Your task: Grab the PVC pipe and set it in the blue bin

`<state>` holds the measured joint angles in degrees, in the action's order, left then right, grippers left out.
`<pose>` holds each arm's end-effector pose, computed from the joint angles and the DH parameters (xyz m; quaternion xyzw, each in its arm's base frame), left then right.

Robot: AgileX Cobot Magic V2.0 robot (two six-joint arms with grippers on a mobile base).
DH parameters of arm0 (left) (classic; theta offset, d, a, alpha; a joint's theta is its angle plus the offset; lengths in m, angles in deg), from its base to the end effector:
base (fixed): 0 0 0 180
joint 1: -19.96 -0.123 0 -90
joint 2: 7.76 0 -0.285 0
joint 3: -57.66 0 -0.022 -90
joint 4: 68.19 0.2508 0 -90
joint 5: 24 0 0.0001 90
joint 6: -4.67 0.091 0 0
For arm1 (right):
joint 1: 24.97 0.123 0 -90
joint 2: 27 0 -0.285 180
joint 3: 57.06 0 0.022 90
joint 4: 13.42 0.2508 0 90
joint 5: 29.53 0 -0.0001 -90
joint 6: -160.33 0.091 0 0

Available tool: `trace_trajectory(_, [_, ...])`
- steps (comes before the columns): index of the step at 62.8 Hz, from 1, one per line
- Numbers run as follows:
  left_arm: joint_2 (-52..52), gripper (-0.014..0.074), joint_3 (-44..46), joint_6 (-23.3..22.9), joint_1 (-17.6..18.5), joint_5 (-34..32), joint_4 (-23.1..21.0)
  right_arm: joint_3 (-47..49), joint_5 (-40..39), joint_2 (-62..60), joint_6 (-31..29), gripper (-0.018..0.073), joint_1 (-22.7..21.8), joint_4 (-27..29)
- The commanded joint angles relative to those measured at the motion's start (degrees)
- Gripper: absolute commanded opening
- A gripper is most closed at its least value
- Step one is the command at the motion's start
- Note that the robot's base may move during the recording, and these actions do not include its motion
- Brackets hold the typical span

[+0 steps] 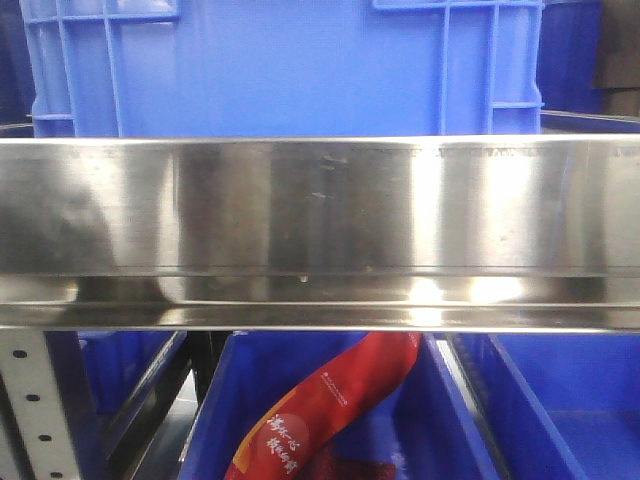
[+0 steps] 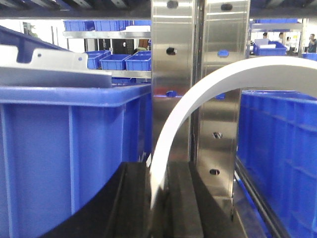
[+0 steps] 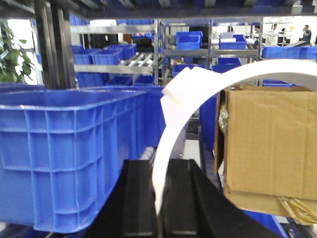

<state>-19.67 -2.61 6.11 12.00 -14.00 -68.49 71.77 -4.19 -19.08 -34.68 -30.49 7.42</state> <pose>0.0429 0.0059 0.2918 -0.0387 0.6561 0.0595 0.7513 0.0122 0.0128 0.3209 -0.0023 0.6629 0.0405 0.7476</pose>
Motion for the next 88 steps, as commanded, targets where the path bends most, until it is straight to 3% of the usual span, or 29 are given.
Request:
trace_trajectory(1, [0.26, -0.0111, 2.30, 0.04, -0.03, -2.02, -0.45, 0.09, -2.78, -0.14, -0.13, -0.0168, -0.06, 0.97])
trace_trajectory(19, [-2.18, -0.0111, 8.99, 0.04, -0.03, 4.79, -1.20, 3.23, -2.18, 3.54, -0.13, -0.0168, -0.06, 6.59])
trace_trajectory(42, [-9.55, -0.0111, 13.23, 0.04, 1.15, 5.75, -11.16, 13.75, 4.42, 16.86, -0.13, -0.0168, -0.06, 8.49])
trace_trajectory(48, [-12.40, -0.0111, 14.01, 0.04, 3.06, 5.75, -11.16, 15.49, 4.58, 19.97, -0.57, -0.0168, 0.07, 9.94])
trace_trajectory(53, [-14.28, -0.0111, 15.55, 0.04, 5.19, 5.75, -11.16, 16.68, 5.84, 21.96, -4.75, -0.0168, 0.56, 12.33])
trace_trajectory(58, [-16.25, -0.0111, 17.66, 0.04, 7.90, 5.65, -11.16, 17.50, 6.45, 23.29, -9.67, -0.0168, 1.47, 17.62])
trace_trajectory(65, [-18.55, -0.0111, 20.31, 0.04, 11.62, 5.55, -10.94, 18.17, 5.86, 23.96, -12.20, -0.0168, 2.62, 21.93])
trace_trajectory(76, [-22.53, -0.0111, 24.09, 2.80, 17.21, 4.67, -10.94, 18.53, 6.66, 25.16, -14.44, -0.0168, 2.93, 21.93])
trace_trajectory(88, [-27.75, -0.0111, 26.87, 2.85, 22.64, 1.63, -10.94, 18.53, 6.25, 26.96, -16.47, -0.0168, 2.93, 24.60])
